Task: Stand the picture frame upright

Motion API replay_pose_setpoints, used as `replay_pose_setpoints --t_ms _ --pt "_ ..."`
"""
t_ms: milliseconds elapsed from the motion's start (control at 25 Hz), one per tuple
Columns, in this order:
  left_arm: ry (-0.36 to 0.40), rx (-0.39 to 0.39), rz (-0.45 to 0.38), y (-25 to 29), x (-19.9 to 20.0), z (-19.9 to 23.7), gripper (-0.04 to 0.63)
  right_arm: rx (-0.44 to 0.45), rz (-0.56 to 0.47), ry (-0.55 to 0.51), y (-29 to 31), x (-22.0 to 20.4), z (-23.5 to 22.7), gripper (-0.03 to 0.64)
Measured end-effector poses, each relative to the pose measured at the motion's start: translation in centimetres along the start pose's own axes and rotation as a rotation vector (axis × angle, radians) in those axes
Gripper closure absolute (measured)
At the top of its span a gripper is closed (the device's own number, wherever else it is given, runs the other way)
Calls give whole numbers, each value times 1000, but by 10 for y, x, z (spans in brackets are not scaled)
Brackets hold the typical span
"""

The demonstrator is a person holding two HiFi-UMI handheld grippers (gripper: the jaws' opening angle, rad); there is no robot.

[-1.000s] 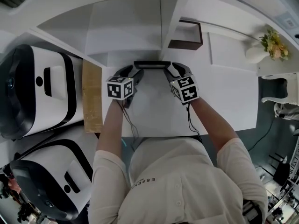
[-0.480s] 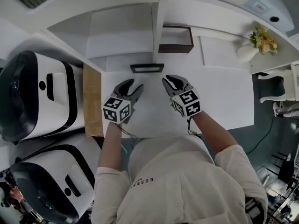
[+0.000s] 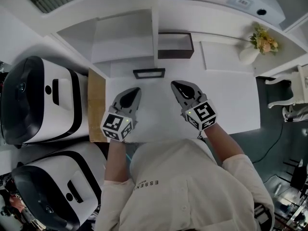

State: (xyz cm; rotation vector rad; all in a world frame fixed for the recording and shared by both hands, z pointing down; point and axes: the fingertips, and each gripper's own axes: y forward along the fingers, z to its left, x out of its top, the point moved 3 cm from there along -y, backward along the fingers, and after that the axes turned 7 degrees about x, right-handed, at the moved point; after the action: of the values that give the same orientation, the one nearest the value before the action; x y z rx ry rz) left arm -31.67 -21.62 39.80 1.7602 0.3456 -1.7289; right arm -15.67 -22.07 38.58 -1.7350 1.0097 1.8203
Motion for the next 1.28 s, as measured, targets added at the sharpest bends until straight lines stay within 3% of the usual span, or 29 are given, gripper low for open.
replay_pose_setpoints --t_ms 120,360,800,1280 --pt "60 7 -30 -7 16 -9 594 -2 -45 -17 -11 14 2 601" --pt "81 -13 -83 -15 38 -18 594 19 -114 -35 -22 31 7 601" --pt "117 -41 -70 -12 41 -33 594 -10 -98 -71 -28 34 5 603" --pt "98 -27 -82 -9 38 -35 592 -29 -116 -76 -35 36 5 603"
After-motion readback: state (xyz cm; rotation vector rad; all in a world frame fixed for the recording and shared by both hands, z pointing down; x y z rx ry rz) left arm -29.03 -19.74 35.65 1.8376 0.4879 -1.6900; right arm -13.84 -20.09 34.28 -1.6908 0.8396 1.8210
